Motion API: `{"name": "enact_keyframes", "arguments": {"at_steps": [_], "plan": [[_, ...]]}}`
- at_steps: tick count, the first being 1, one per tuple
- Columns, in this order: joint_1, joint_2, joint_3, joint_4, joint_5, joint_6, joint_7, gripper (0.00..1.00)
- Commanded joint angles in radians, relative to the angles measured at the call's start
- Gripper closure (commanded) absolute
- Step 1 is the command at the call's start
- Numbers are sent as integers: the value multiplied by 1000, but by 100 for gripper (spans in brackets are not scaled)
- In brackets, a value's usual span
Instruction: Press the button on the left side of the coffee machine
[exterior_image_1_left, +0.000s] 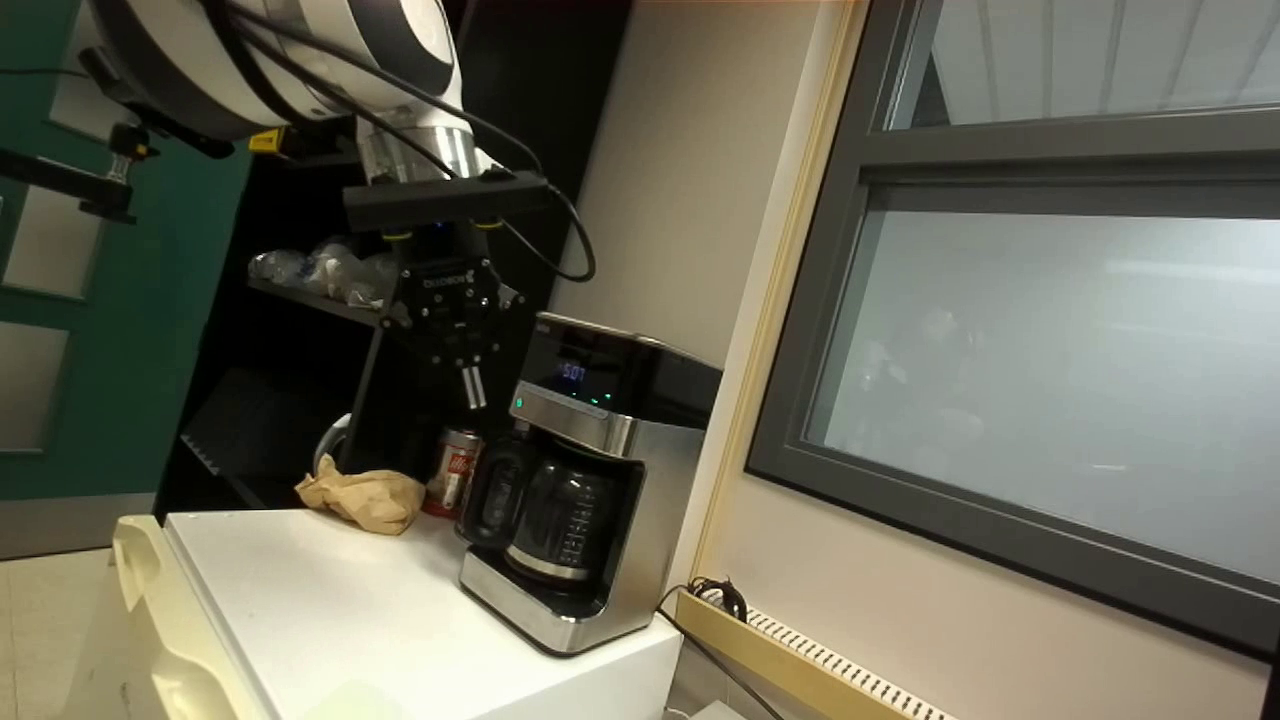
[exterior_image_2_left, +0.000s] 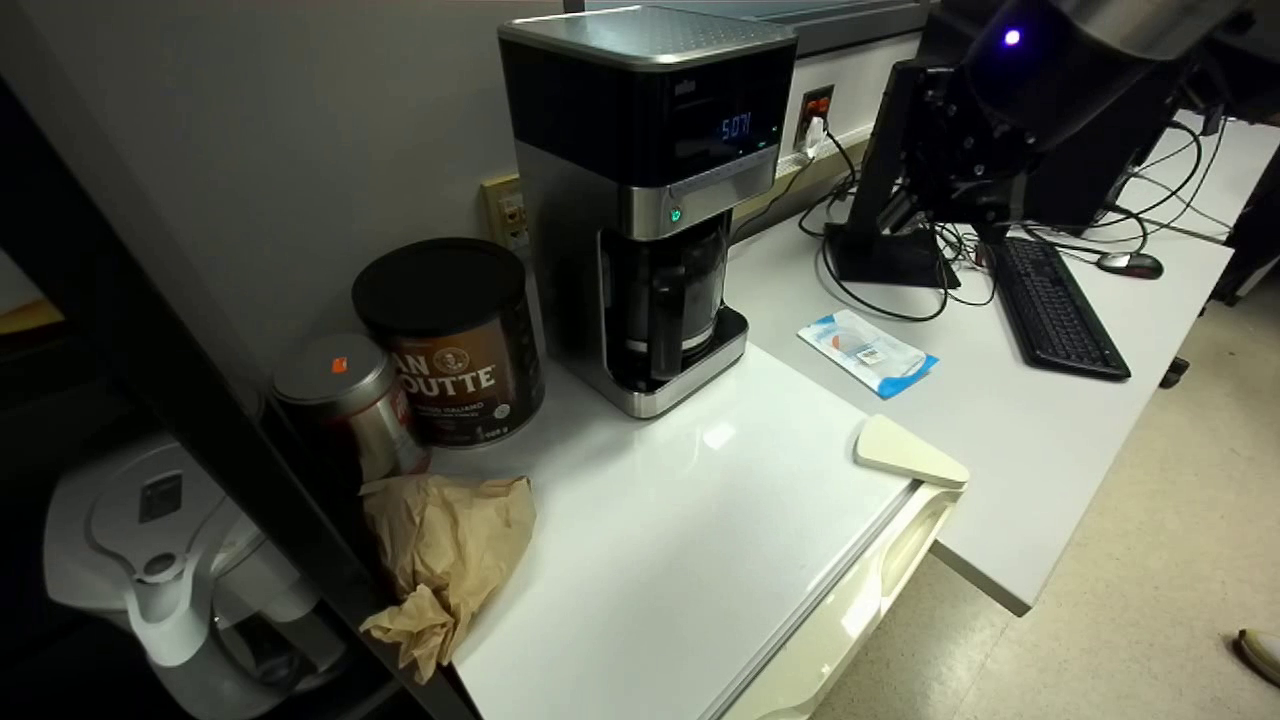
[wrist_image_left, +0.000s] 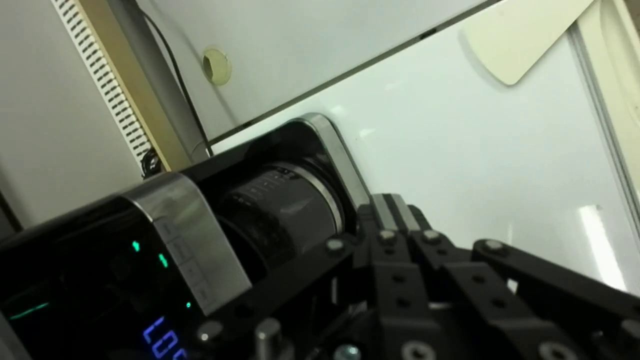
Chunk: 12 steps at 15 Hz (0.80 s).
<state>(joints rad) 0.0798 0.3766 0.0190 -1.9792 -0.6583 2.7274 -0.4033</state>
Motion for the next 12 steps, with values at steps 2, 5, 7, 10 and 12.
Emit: {"name": "enact_keyframes", "arguments": {"at_steps": [2,5,7,10,12], "plan": [[60,112,-48,117,-133,104,94,100],[106,179,-101,192,-227,185,194,100],[133,220,-134,243,-272,220,251,100],[156,271,-161,305,-294,246,301,100],[159,296,-157,333,-280,246,308,100]]}}
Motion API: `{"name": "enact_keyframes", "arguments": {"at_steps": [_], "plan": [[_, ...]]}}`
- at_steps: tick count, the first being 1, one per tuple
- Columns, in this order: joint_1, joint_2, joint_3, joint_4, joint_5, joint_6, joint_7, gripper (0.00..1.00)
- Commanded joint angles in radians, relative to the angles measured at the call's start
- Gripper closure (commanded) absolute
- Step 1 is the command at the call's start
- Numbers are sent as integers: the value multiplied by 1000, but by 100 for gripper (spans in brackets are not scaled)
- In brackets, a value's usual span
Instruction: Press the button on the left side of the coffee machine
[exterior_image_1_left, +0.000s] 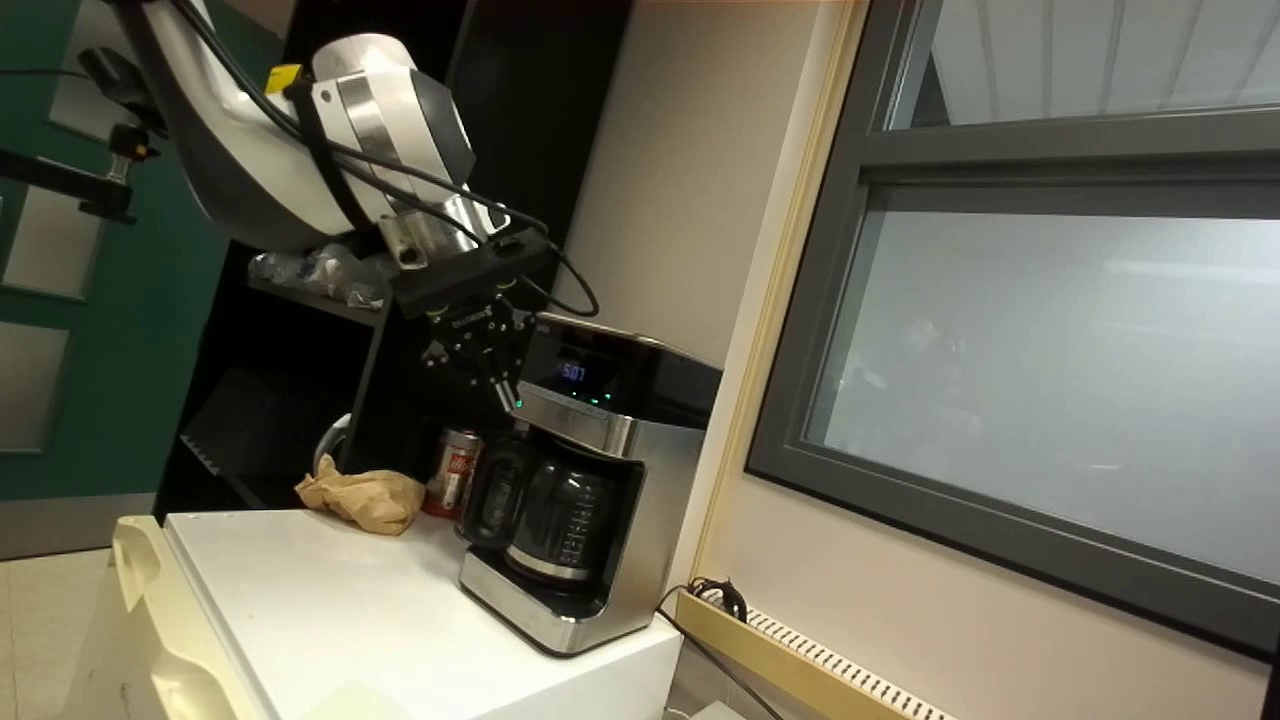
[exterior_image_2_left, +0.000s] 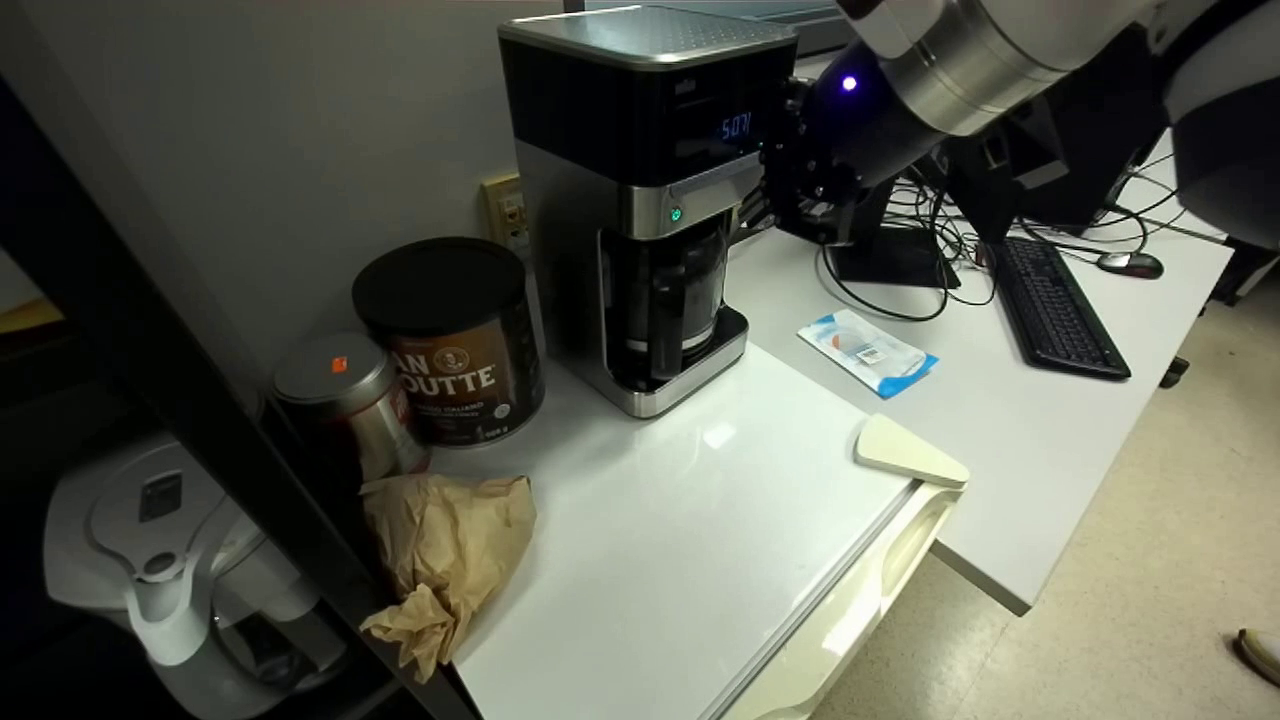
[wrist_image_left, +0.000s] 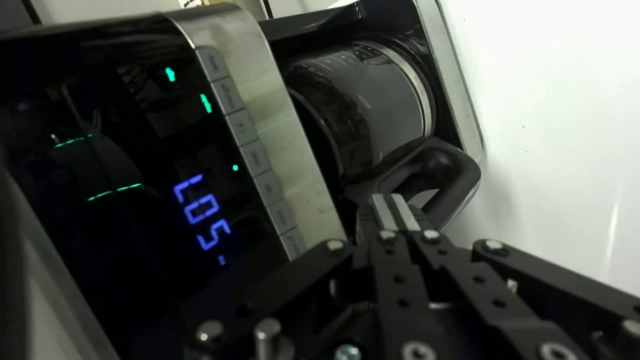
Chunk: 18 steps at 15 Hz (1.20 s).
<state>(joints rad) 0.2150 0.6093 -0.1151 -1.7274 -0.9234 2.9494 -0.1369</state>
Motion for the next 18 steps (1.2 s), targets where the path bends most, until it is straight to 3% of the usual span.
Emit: {"name": "enact_keyframes", "arguments": {"at_steps": [1,18], "plan": [[23,72,-17,89,-9,22,38,100],[66,173,-50,228,-15,24,58,100]]}}
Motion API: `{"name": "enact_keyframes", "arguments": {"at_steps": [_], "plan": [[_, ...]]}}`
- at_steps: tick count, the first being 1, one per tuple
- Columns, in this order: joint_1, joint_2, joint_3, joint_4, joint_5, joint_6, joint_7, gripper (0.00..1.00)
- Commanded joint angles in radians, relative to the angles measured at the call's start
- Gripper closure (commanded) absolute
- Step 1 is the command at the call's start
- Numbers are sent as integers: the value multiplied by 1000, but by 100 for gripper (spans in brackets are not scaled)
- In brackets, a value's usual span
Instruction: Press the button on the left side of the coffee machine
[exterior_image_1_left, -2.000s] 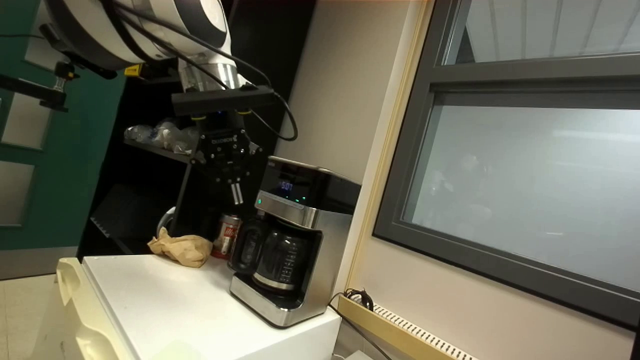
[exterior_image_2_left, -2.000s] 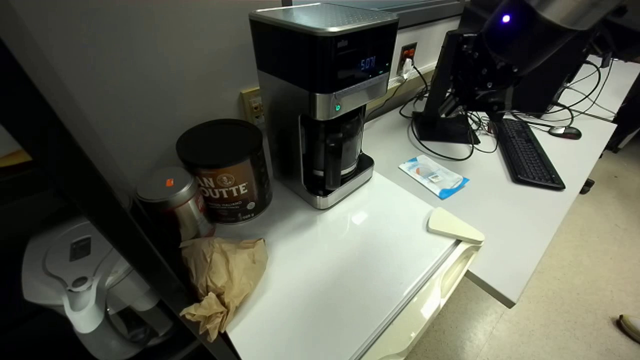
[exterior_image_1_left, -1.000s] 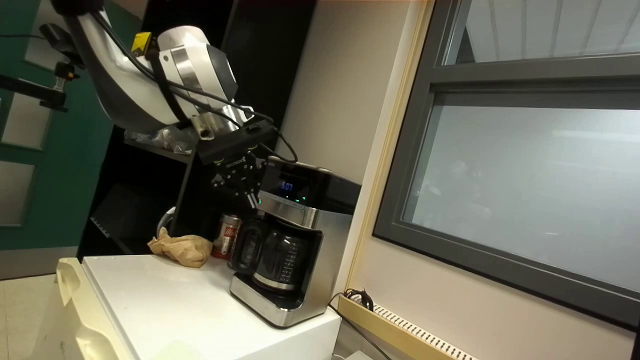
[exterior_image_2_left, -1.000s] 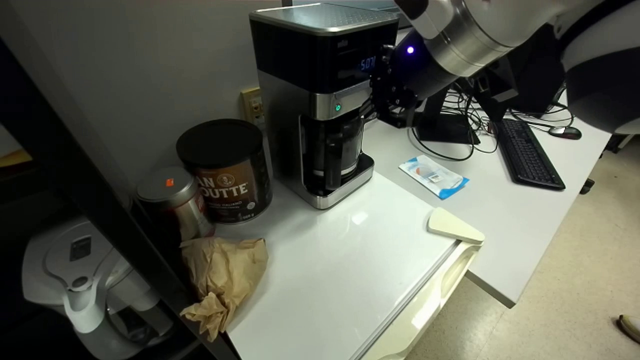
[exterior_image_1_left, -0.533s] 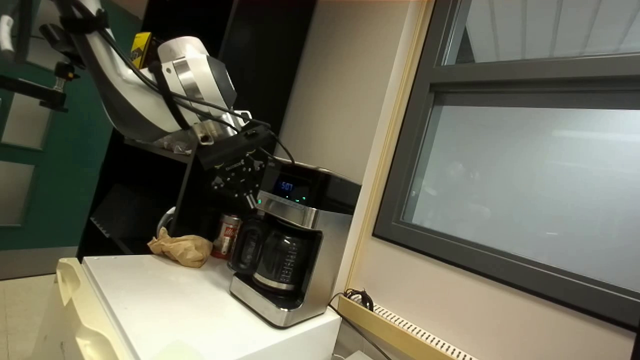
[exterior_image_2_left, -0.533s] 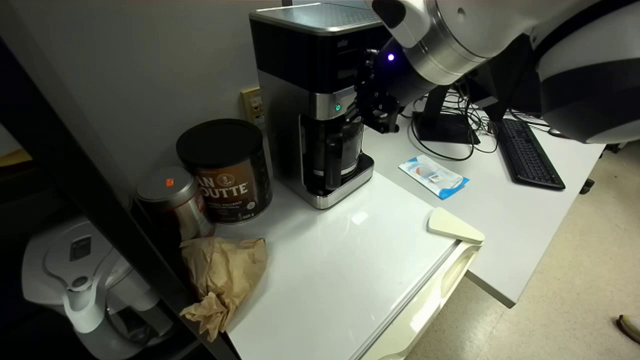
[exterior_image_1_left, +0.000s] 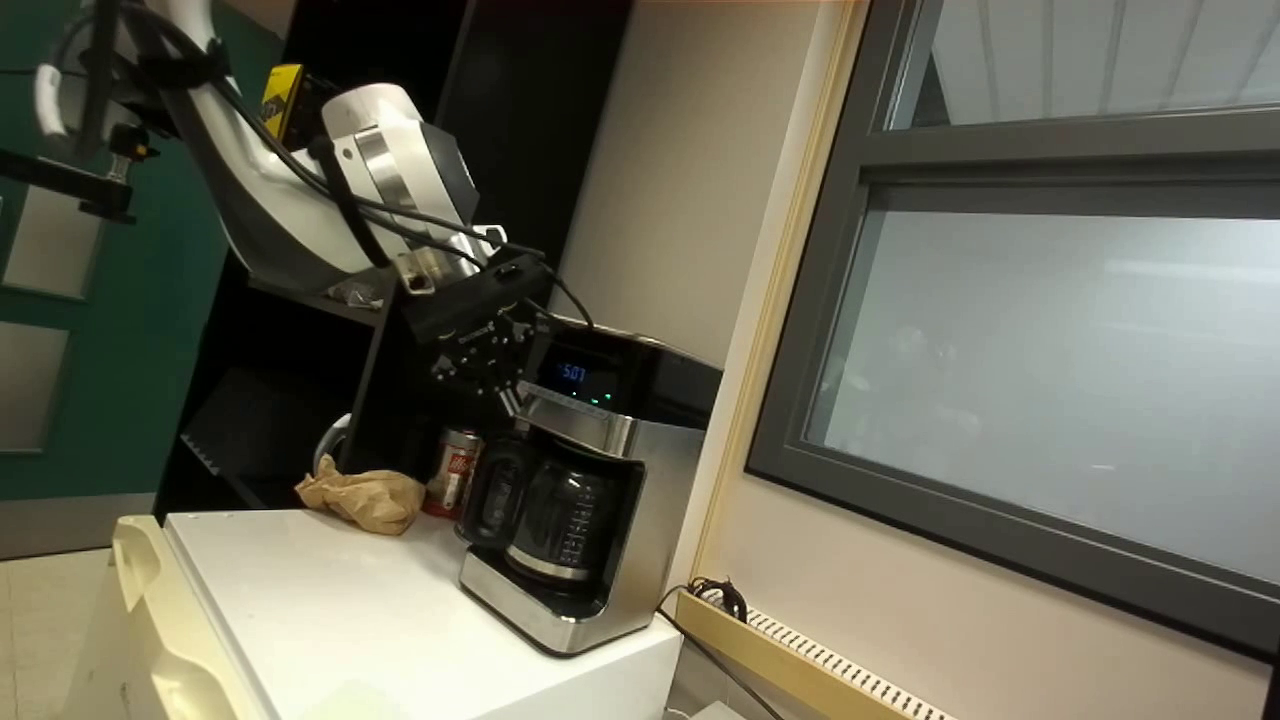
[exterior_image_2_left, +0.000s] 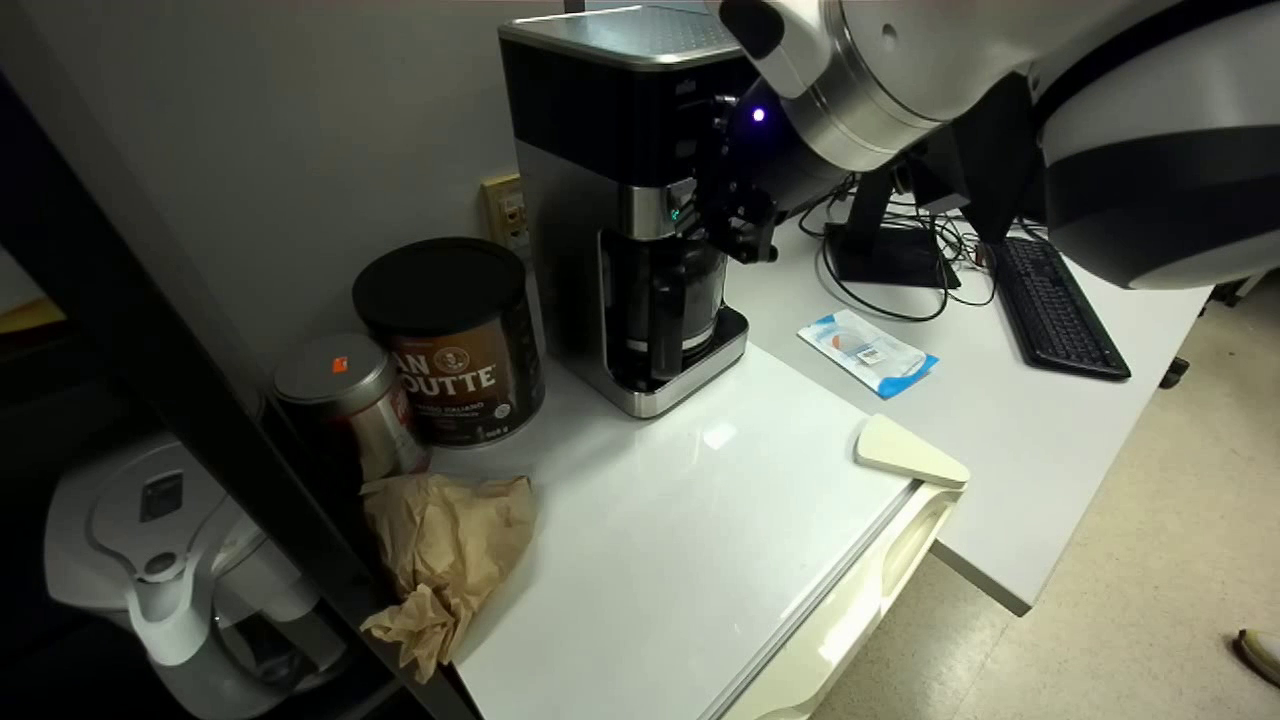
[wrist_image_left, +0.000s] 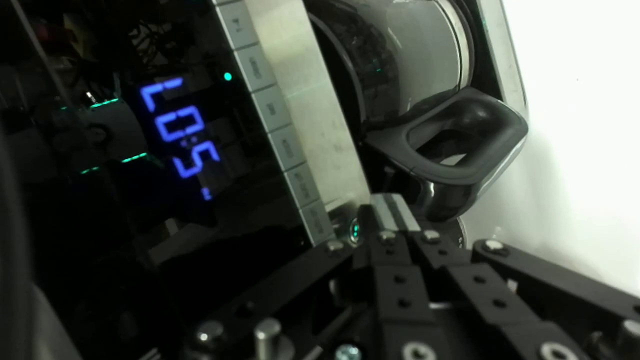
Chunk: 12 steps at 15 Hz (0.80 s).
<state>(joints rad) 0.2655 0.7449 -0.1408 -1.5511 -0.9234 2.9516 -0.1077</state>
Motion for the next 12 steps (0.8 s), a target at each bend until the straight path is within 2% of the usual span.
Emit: {"name": "enact_keyframes", "arguments": {"at_steps": [1,4,12], "plan": [[18,42,-30,59,-21,29,34,100],[30,45,-47,62,-34,45,51,100],[107,38,-158,56,-105,103,146,100]]}}
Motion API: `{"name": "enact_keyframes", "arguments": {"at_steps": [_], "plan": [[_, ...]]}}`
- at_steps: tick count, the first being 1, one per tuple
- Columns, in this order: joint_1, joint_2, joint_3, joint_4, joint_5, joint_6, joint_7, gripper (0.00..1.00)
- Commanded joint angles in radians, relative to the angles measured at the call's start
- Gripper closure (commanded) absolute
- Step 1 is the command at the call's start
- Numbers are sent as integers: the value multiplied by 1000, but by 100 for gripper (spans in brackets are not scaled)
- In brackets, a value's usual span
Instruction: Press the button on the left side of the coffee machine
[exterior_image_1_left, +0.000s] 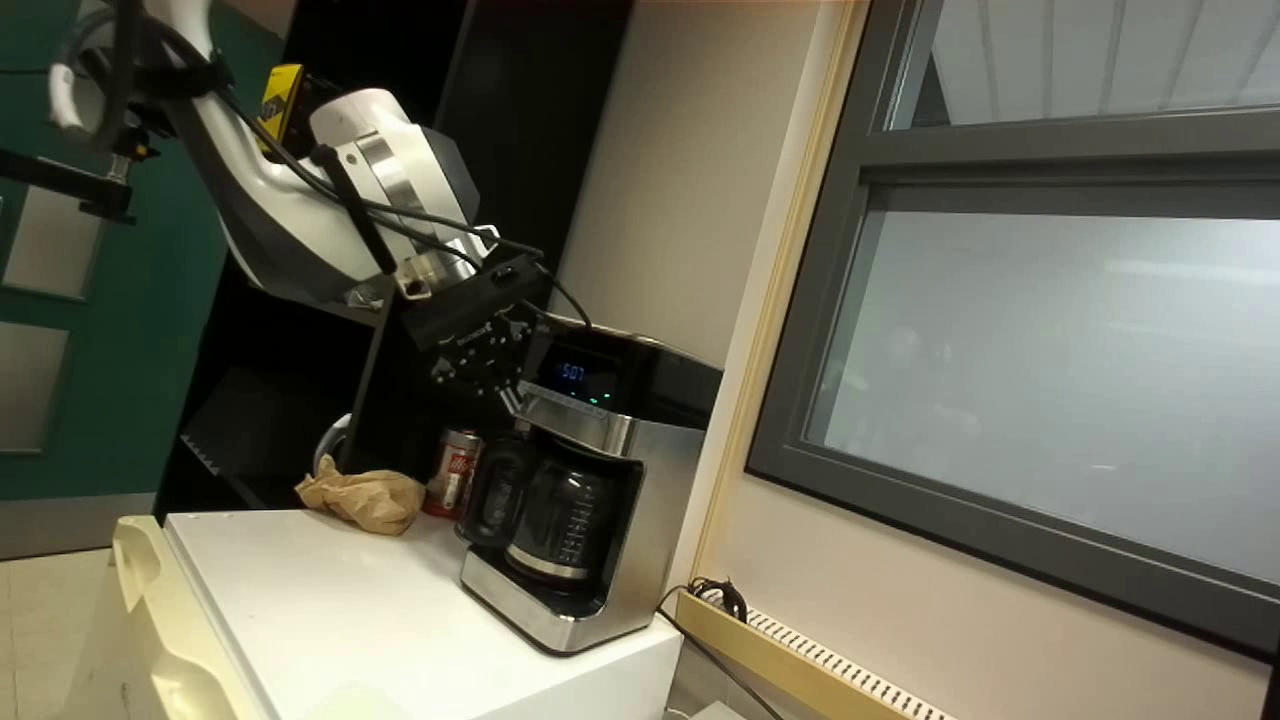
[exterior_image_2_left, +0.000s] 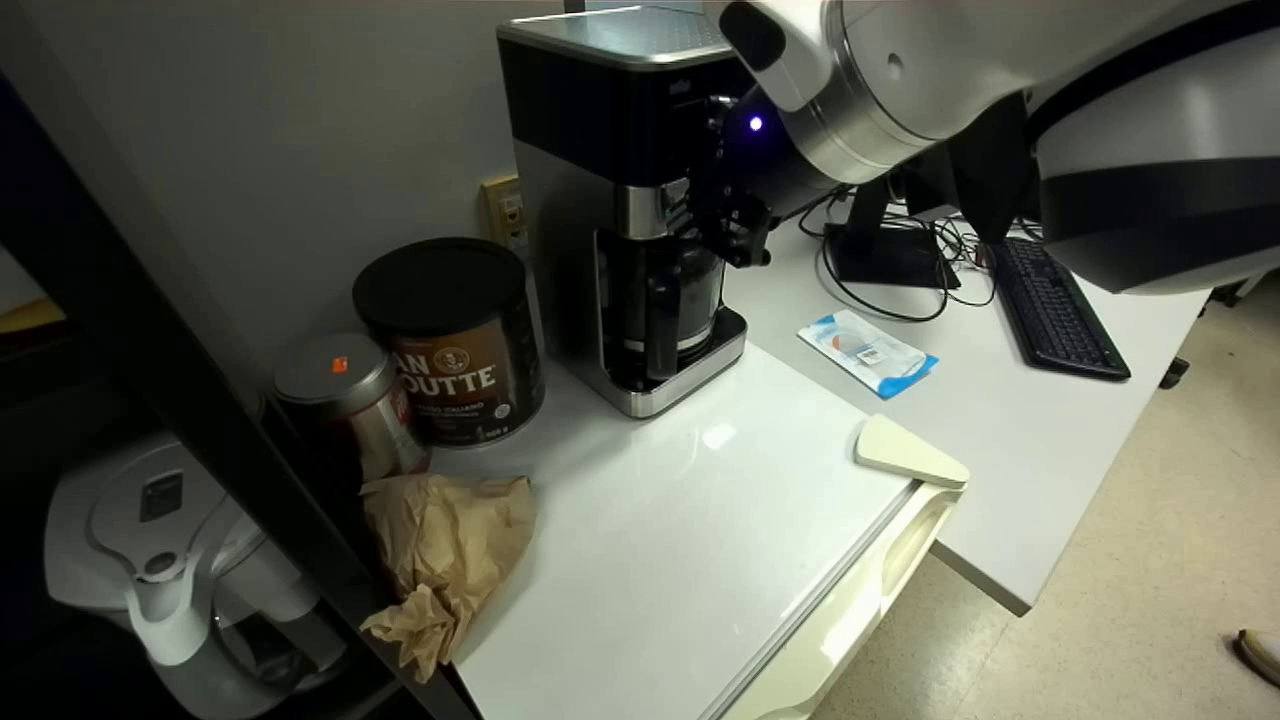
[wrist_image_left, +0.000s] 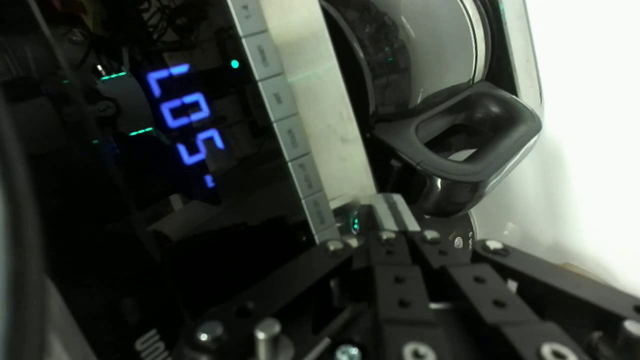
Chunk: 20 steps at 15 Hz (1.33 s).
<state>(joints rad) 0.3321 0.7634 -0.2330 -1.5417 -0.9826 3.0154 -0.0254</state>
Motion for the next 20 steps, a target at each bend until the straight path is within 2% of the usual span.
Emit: {"name": "enact_keyframes", "arguments": {"at_steps": [1,8,15,18,20], "plan": [[50,19,-78,45,-56,43,77,100],[97,8,-138,21,-97,60,130,100],[30,-113,-6,-204,-37,-2,-11,100],[22,-159,14,-285,-57,-1,-38,100],[39,-187,-2,-330,-89,4,-43,100]]}}
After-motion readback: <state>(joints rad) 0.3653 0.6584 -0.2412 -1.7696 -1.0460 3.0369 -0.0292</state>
